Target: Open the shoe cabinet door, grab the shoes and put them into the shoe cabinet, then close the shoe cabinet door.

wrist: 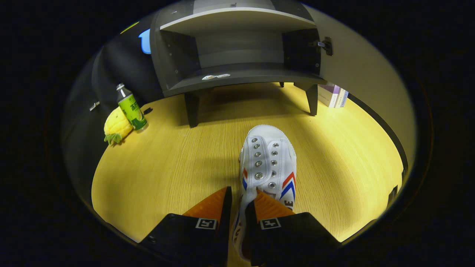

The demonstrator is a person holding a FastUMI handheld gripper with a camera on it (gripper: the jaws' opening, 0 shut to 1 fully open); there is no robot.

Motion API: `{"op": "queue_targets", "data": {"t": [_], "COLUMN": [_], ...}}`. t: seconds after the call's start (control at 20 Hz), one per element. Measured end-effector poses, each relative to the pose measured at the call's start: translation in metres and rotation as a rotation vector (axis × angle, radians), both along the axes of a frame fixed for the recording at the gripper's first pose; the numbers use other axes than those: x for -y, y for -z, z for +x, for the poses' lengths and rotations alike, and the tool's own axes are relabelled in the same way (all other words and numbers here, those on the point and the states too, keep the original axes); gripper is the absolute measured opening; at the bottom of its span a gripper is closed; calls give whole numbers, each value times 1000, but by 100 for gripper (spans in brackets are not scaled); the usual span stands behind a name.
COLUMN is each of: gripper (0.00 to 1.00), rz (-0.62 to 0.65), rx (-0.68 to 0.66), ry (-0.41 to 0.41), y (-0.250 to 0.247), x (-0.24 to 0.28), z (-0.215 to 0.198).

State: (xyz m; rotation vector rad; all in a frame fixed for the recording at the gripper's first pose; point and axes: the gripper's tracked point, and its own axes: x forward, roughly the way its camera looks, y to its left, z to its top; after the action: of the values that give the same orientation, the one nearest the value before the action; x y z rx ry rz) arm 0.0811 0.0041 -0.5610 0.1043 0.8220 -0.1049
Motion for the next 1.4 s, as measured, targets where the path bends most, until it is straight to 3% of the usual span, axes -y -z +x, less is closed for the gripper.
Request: {"op": "queue_targets", "data": {"t": [0.15, 0.6, 0.7, 0.75, 0.8, 1.05, 1.4], "gripper": [35, 36, 11, 12, 5, 4, 4], "rz": [15, -29, -60, -78, -93, -93, -49], "rx": [49, 87, 87, 94, 90, 107, 136], "ry": [53, 165, 125, 112, 97, 60, 12], "y": [0, 5, 2, 7, 2, -7, -55], "x": [10, 44, 43, 43, 41, 38, 35], "z": [17, 44, 45, 52, 46, 41, 19]}}
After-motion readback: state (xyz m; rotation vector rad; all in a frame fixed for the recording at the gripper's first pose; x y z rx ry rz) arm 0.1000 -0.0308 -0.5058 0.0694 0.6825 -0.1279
